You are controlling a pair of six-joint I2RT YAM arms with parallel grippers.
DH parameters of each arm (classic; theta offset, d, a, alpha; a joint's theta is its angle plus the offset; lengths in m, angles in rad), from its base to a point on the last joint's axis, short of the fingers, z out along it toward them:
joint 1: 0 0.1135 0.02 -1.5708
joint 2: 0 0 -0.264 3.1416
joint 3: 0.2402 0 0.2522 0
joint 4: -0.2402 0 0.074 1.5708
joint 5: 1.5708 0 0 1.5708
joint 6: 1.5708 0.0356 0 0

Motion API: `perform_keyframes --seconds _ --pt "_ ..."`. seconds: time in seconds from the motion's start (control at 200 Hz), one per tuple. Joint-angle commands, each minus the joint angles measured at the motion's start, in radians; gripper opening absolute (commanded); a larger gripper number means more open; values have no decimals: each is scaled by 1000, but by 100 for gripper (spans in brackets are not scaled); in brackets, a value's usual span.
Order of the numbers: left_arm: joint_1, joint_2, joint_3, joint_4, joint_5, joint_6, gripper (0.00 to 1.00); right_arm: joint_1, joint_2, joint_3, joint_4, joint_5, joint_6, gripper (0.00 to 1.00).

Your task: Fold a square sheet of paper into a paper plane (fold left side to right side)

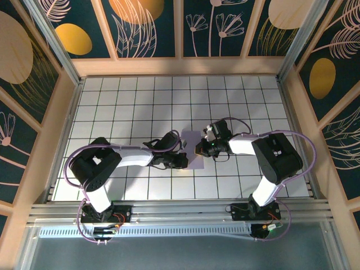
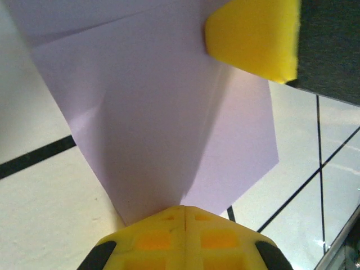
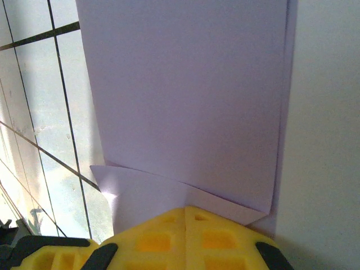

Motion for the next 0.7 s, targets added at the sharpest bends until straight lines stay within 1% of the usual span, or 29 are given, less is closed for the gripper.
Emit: perform_keyframes --seconds 0.0,0.05,0.075,0.185,0.34,0.365,0.475,0.696 --pt "-6 -29 11 -27 2 -20 0 -3 52 -21 -104 98 -21 0" --pt "-6 -29 14 -17 20 -19 0 -2 53 -22 -103 97 -21 0" --pt "-6 -56 13 -8 34 -19 0 -2 53 -23 -104 97 -20 0" --pt "-6 -43 4 8 73 -18 0 -1 54 -25 -102 97 -20 0" --pt "-7 -41 -14 13 58 -17 0 -2 53 -28 -98 97 -18 0" --pt "-7 -14 -14 13 55 -17 0 -2 52 -28 -98 97 -18 0" --pt "-6 -3 -10 11 35 -13 0 -1 53 -28 -99 94 -18 0" --pt "-6 20 -4 14 36 -11 0 0 54 -26 -103 94 -18 0"
